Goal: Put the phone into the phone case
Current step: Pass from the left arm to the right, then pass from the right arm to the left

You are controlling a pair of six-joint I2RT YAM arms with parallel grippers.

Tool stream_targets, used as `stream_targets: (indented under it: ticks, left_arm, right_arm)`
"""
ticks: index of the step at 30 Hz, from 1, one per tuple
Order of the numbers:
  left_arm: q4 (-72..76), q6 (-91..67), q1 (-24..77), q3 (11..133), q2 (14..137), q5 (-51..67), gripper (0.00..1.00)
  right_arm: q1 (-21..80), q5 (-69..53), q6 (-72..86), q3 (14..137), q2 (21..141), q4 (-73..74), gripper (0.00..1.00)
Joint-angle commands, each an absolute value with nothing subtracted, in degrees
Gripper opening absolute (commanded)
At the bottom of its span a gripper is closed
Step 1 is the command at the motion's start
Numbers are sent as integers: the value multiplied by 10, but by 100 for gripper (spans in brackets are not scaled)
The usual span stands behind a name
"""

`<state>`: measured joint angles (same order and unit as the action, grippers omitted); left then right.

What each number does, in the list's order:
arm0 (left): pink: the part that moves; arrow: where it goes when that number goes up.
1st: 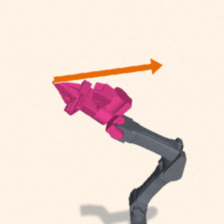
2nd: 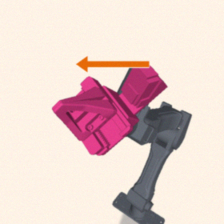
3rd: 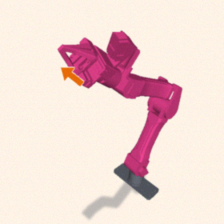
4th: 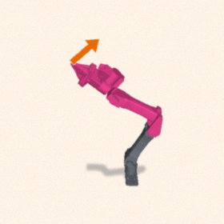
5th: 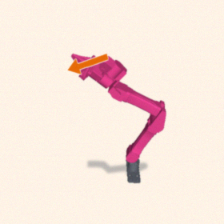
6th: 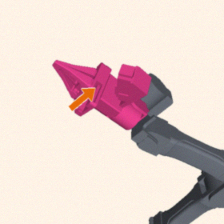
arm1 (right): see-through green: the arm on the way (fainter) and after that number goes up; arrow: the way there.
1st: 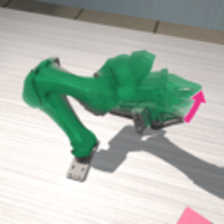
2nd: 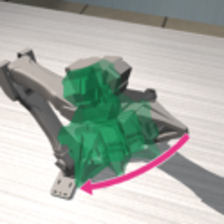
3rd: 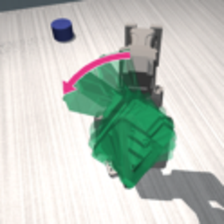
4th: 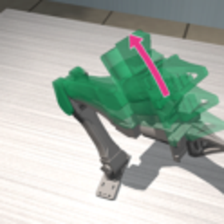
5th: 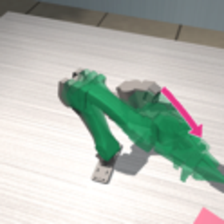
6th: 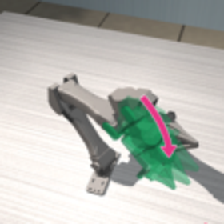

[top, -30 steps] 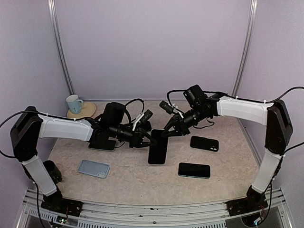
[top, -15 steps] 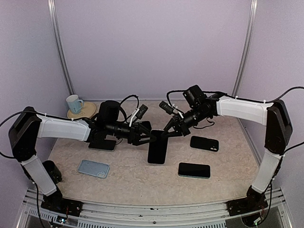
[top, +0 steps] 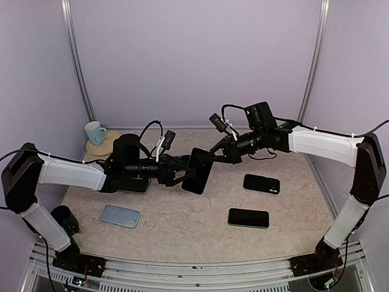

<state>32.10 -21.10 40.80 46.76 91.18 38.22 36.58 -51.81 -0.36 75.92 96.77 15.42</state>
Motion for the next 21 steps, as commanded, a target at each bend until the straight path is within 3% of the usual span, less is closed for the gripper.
stream_targets:
  ticks: [1,21]
  left_arm:
    - [410,-251,403,437,887,334,99]
    - [680,-425,402,396,944,337,97]
  right_arm:
    - [362,-484,85,734,914,38,0]
    - [360,-407,341,572,836,-325,0]
